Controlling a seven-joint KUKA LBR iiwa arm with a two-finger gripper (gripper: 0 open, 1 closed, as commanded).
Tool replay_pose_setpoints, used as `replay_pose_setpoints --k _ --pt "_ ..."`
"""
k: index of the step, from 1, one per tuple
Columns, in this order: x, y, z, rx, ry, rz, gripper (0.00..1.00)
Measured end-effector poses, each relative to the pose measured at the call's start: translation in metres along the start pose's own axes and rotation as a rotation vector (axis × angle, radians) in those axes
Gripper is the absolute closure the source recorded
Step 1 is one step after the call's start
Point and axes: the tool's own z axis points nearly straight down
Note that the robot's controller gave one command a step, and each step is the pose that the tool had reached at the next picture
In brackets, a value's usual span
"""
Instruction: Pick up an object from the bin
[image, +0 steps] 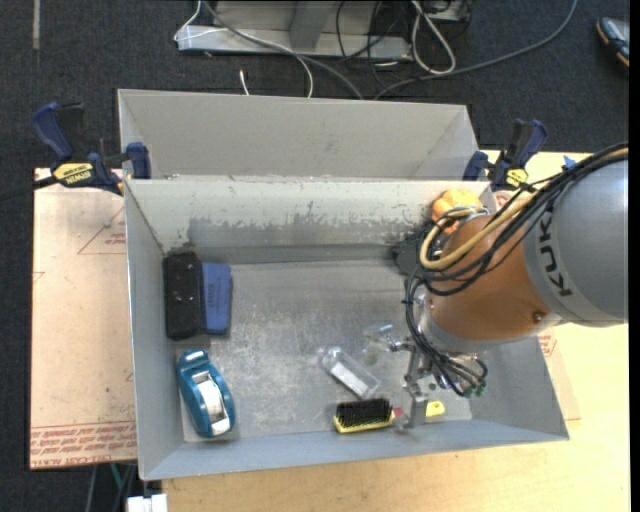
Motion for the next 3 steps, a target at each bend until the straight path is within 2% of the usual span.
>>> replay_pose_setpoints --k 1,2,3 --pt "-0.004 0.015 0.007 -0.004 0.013 -0.013 0.0" --pt "-0.01 0.039 0.027 0.002 -0.003 0.137 0.0" --pt "-0.004 0.046 0.035 -0.005 0.012 0.14 1.0"
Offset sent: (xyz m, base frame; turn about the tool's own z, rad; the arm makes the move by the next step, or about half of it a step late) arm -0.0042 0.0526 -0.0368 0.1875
